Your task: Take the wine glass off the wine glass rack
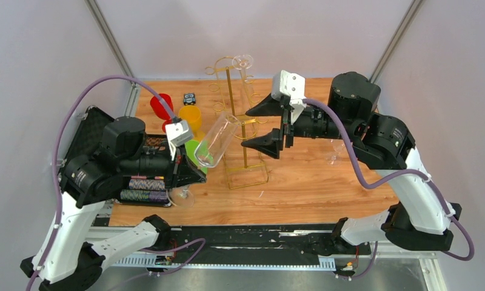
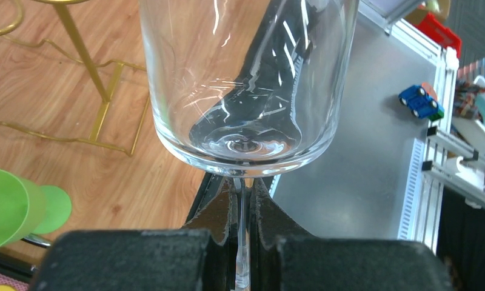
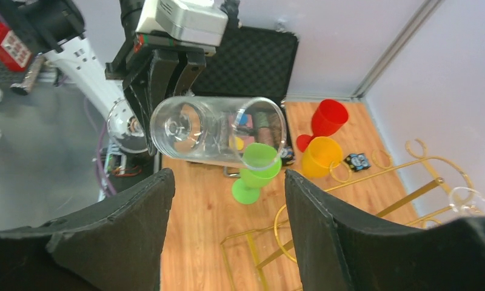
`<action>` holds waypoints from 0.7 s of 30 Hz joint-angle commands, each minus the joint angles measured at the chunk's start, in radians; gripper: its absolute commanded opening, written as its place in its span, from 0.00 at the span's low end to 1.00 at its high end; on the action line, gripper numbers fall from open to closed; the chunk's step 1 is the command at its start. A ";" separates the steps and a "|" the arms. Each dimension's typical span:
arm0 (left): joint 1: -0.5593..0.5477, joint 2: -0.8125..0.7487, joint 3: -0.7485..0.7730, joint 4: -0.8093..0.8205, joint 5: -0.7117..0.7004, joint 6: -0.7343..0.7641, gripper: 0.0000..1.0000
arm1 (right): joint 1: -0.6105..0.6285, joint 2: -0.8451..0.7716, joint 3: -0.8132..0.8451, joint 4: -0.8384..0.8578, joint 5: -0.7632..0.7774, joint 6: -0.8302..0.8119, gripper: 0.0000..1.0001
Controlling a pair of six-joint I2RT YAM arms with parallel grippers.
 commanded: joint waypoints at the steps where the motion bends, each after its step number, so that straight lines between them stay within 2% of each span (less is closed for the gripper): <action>1: -0.068 -0.046 -0.002 0.022 -0.021 0.068 0.00 | -0.032 0.008 0.037 -0.060 -0.159 0.053 0.68; 7: -0.135 -0.068 -0.040 0.014 -0.035 0.073 0.00 | -0.054 0.015 0.028 -0.079 -0.293 0.071 0.65; 21: -0.212 -0.065 -0.061 0.007 -0.091 0.073 0.00 | -0.053 0.005 -0.013 -0.077 -0.391 0.090 0.62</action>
